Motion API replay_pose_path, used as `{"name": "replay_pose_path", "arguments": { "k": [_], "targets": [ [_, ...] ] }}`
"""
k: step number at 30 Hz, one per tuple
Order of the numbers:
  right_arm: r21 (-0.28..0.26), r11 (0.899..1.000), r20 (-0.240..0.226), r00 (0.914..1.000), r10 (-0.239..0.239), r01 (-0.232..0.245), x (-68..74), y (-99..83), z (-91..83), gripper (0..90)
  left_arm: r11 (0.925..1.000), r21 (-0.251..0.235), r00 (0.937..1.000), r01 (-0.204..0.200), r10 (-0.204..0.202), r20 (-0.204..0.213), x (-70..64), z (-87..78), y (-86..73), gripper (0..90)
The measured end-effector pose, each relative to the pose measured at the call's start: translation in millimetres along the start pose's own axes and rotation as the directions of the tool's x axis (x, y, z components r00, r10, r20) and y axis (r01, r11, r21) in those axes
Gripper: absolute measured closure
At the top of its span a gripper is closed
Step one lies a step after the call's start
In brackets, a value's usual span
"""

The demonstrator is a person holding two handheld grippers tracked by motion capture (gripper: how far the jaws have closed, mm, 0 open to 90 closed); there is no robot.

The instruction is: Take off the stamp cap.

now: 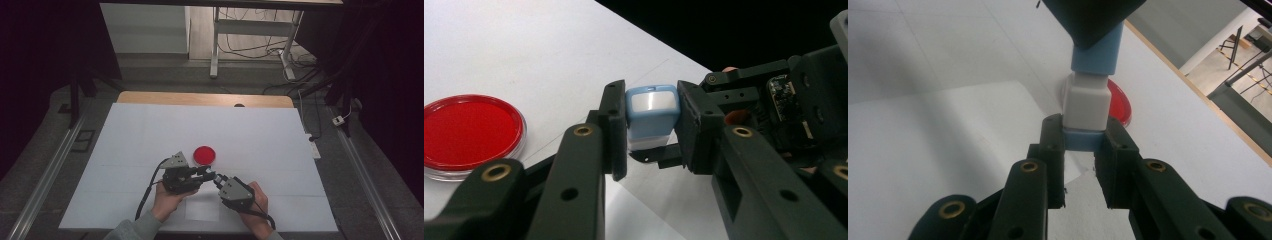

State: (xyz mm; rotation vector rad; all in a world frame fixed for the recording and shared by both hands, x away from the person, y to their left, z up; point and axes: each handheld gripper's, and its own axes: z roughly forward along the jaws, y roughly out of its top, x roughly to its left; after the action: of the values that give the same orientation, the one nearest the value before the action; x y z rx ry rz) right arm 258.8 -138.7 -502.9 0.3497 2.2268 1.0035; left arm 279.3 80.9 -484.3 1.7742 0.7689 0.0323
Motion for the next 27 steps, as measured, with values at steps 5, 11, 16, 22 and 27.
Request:
{"name": "replay_pose_path", "arguments": {
  "k": [5,11,16,22,27],
  "targets": [
    [0.005,1.000,-0.007,1.0000,-0.002,0.002,-0.8,0.0,0.0,74.6,1.0000,-0.008,1.0000,-0.002,0.002,0.000,0.1,-0.7,0.0,67.4],
    [0.002,1.000,-0.005,0.9999,0.013,-0.013,-0.1,-0.6,0.2,74.5,1.0000,-0.008,1.0000,-0.001,0.001,0.000,0.3,-0.4,-0.7,67.5],
    [0.002,1.000,-0.002,0.9999,0.017,-0.017,0.5,-0.8,1.1,74.5,0.9998,-0.018,1.0000,0.006,-0.006,0.001,0.8,0.5,-2.3,67.3],
    [0.007,1.000,-0.006,0.9997,0.023,-0.023,0.5,-1.3,1.3,74.5,0.9998,-0.013,0.9999,0.012,-0.012,0.005,1.5,2.9,-2.5,66.1],
    [-0.002,1.000,-0.010,0.9999,0.005,-0.005,4.5,1.0,2.0,74.5,0.9998,0.007,0.9998,0.020,-0.020,0.004,1.4,7.0,-4.0,65.4]
  ]
}}
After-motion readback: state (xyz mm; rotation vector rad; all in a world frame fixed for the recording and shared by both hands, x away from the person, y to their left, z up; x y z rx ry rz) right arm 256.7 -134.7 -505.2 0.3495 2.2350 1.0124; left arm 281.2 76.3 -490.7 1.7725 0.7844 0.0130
